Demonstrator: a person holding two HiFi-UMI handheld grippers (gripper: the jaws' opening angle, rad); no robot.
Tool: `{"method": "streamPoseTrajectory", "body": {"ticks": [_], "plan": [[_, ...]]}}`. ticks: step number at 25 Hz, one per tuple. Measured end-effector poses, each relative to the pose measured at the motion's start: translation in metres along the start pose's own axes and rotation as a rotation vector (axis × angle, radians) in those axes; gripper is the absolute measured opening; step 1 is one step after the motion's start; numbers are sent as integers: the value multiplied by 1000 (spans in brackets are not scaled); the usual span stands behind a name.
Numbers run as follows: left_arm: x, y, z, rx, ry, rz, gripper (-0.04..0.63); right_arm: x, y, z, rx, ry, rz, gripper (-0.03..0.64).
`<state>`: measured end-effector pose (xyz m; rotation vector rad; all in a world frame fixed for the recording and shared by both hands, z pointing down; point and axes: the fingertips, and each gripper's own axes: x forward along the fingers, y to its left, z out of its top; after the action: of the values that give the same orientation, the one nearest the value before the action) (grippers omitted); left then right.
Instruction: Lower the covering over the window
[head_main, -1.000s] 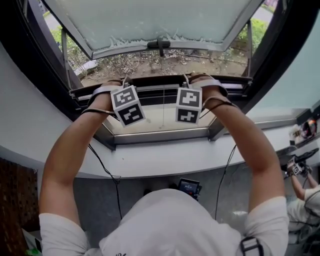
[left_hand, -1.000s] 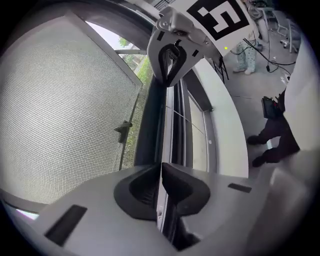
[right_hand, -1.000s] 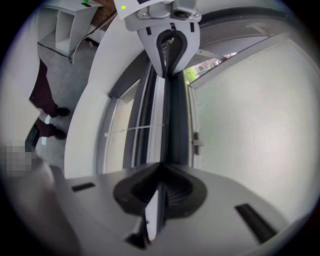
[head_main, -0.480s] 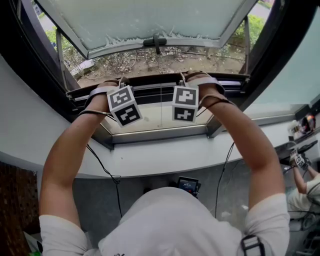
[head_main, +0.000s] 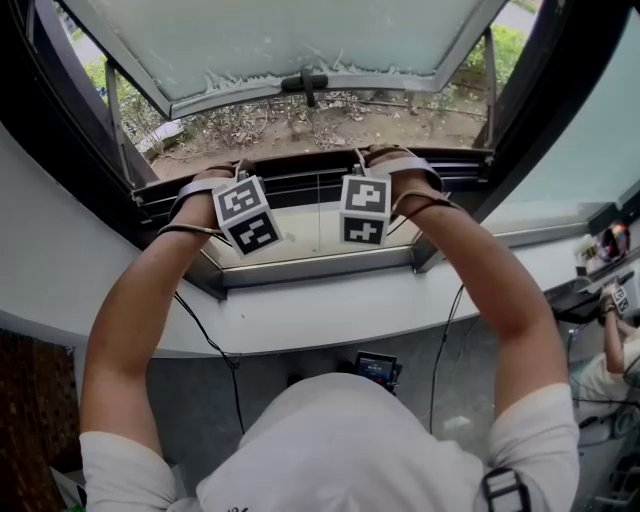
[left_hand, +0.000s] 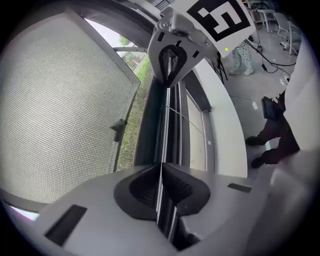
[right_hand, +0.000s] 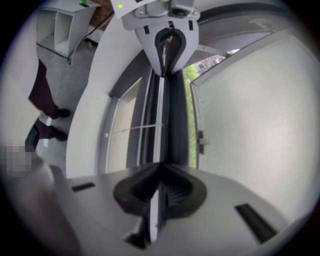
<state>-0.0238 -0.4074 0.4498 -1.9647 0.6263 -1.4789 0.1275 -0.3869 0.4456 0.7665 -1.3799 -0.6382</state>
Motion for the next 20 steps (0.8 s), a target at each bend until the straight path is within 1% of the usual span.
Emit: {"method": "streamPoseTrajectory", "body": {"ticks": [5, 13, 20], "plan": [[2, -4, -1, -6, -1, -16, 38, 2, 4, 0, 7, 9, 19, 32], [23, -29, -8, -12, 21, -67, 40, 20, 33, 1, 8, 15, 72, 32], [26, -33, -8, -20, 19, -81, 40, 24, 38, 1, 16, 15, 91, 32]]}}
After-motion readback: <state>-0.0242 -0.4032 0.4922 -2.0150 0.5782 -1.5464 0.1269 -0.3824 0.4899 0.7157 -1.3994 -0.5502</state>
